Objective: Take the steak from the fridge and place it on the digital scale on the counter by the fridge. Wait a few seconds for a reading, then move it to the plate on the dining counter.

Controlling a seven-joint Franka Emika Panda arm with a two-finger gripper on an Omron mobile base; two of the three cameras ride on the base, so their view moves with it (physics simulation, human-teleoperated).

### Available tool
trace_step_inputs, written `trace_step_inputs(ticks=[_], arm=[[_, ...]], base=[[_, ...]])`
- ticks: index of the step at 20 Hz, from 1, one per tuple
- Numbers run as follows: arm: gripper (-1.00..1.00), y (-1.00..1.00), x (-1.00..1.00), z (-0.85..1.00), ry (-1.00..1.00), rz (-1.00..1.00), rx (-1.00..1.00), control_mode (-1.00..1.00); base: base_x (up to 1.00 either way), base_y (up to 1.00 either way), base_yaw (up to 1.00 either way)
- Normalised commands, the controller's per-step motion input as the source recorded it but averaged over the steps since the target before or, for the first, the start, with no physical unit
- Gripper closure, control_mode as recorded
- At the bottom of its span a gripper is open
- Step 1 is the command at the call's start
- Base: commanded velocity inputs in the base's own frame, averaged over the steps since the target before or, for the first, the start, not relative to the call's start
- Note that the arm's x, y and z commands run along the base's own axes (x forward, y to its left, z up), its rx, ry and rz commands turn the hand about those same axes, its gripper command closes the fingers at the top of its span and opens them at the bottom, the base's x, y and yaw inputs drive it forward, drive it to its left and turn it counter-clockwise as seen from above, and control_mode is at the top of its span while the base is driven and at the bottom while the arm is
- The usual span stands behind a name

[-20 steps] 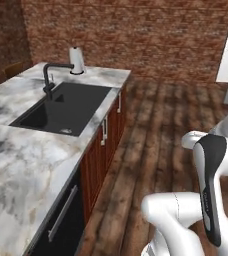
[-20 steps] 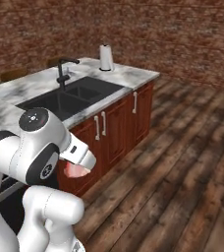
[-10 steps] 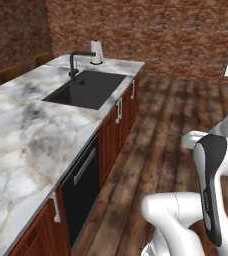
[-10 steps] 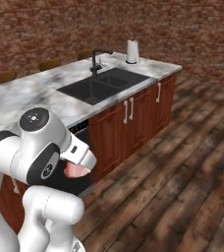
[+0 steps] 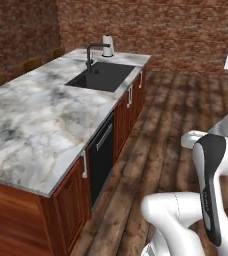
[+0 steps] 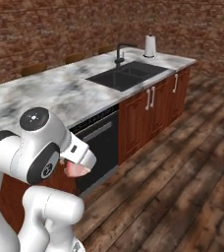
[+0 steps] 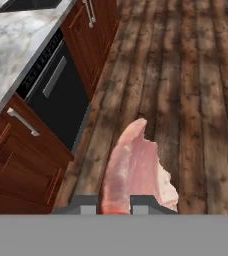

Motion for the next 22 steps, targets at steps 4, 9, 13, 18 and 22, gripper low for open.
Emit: trace_step_inputs(ticks=[4, 9, 13, 18, 22], arm=[[1.00, 0.00, 0.00, 0.00, 0.00, 0.00, 0.00, 1.00], [1.00, 0.00, 0.00, 0.00, 0.00, 0.00, 0.00, 1.00], [1.00, 0.00, 0.00, 0.00, 0.00, 0.00, 0.00, 1.00], [1.00, 0.00, 0.00, 0.00, 0.00, 0.00, 0.00, 1.00], [1.00, 0.00, 0.00, 0.00, 0.00, 0.00, 0.00, 1.00]], base=[[-0.78, 0.77, -0.17], [-0.30, 0.87, -0.34], [-0.06, 0.96, -0.39], [0.00, 1.00, -0.39], [0.00, 1.00, -0.39]])
